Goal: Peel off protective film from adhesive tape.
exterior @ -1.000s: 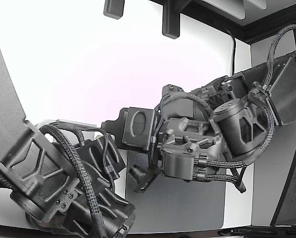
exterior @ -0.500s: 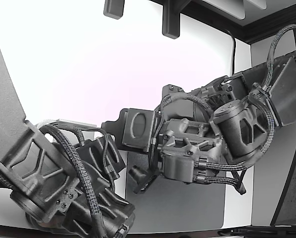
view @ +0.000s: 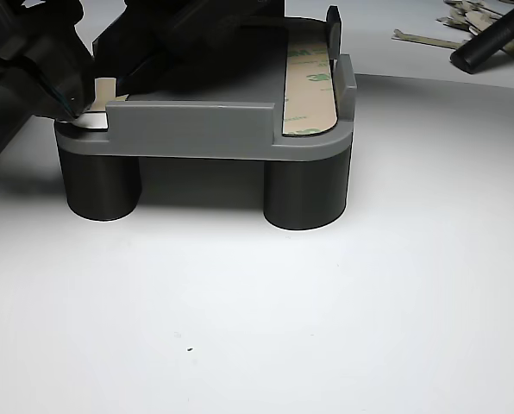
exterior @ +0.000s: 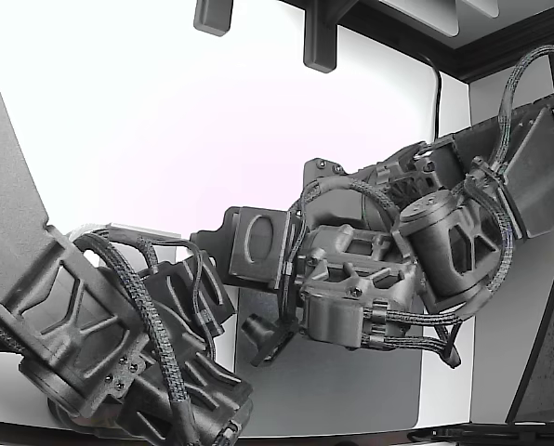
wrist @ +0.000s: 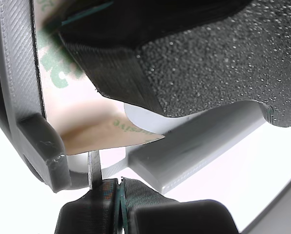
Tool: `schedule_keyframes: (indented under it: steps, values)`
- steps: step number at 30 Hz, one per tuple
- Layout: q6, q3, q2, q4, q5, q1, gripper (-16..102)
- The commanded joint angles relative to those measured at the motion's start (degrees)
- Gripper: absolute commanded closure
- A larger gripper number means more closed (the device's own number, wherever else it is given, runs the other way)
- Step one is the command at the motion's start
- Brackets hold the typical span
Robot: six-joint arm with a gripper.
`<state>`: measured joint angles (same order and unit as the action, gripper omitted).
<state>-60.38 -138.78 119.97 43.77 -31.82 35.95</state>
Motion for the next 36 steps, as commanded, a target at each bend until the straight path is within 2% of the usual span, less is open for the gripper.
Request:
schedule_keyframes:
  steps: [1, 36]
  values:
    - [0.09, 2.2, 0.62, 0.09, -0.26, -0.26, 97]
    - [1.05, 3.43, -2.81, 0.0, -0.7, 0.7, 97]
